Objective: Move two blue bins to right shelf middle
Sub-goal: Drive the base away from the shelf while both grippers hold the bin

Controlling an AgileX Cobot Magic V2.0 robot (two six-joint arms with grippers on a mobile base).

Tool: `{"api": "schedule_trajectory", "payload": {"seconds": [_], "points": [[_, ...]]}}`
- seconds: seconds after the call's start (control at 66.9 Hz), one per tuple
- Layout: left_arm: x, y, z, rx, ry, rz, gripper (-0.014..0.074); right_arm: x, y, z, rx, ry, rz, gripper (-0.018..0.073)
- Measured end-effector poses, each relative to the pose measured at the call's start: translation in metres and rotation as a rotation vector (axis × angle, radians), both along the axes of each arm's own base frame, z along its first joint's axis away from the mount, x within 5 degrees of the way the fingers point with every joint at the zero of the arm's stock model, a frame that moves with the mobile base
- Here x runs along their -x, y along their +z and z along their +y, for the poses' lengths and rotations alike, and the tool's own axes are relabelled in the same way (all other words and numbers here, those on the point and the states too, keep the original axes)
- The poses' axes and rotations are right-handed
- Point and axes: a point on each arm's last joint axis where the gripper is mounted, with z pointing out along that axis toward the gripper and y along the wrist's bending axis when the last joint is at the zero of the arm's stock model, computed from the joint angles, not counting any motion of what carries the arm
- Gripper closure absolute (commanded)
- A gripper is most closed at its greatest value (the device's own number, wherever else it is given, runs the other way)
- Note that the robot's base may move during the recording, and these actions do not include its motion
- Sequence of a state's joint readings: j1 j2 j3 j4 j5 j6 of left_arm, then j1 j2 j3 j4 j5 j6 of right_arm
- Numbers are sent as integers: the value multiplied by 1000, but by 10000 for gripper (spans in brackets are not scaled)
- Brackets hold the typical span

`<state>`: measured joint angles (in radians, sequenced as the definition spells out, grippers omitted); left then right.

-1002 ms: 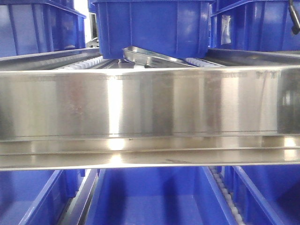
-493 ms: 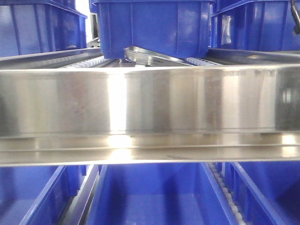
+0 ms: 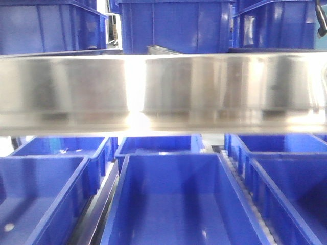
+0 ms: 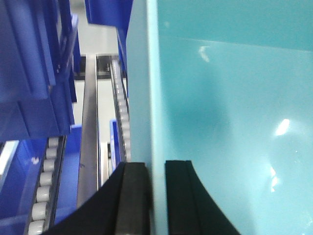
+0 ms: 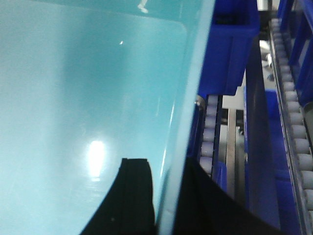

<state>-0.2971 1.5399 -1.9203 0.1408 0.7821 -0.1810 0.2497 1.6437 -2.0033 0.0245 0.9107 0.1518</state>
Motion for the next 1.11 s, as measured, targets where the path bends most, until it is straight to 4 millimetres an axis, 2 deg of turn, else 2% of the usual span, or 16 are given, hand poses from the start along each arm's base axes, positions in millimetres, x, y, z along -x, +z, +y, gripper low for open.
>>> {"api": "schedule_trajectory", "payload": {"seconds": [0.314,1.106], "points": [[-2,8,0,9,-7,-85,707,-4,9,-1,-16,-10,-109,727],[-2,9,1,8,-3,-93,707,-5,11,-1,-19,-9,-127,727]]}}
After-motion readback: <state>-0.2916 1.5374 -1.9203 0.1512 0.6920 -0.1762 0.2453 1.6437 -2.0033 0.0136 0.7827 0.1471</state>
